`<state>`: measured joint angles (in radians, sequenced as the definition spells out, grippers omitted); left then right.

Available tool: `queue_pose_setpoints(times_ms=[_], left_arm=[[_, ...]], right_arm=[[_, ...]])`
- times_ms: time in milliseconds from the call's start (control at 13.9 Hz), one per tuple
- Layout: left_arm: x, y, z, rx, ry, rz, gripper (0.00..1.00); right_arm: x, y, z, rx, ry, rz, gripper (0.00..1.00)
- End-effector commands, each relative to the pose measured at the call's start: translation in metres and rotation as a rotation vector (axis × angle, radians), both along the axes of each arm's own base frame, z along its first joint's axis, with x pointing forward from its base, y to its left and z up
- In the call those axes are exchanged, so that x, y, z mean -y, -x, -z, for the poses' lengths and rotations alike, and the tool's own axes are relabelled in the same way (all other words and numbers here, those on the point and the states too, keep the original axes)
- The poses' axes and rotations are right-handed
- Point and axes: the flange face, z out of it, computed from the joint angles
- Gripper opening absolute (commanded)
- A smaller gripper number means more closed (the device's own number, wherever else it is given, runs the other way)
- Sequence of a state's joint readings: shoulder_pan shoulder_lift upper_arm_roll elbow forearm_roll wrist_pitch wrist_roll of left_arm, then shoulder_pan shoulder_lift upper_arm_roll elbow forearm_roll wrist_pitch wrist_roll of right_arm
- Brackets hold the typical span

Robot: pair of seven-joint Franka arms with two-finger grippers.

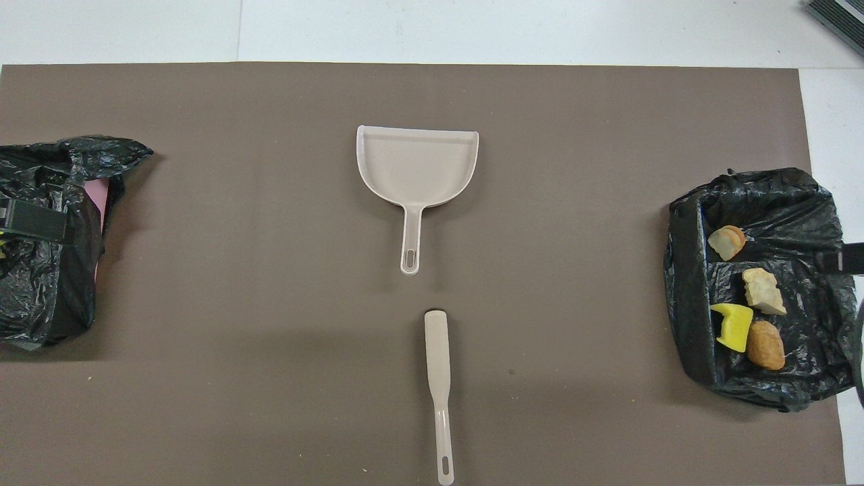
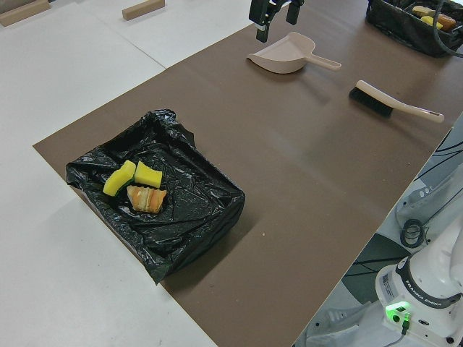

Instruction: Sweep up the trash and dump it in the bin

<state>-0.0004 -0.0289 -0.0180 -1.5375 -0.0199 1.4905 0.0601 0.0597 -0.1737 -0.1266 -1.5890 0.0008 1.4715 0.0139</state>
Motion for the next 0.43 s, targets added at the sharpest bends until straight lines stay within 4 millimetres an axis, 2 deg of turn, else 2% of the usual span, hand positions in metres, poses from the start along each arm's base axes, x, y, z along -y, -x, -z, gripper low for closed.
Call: queue_pose_setpoints(times_ms=[0, 361], left_arm=[[0.0001, -0.0017, -0.0034, -0.006, -0.013, 0.014, 1.0], [0.0001, -0.0002, -0.0031, -0.008, -0.014, 0.014, 1.0]], right_arm=[[0.0041, 0.006, 0.0005, 0.009, 0.019, -0.014, 1.0], [0.0041, 0.006, -0.0002, 0.01, 0.019, -0.014, 1.0]])
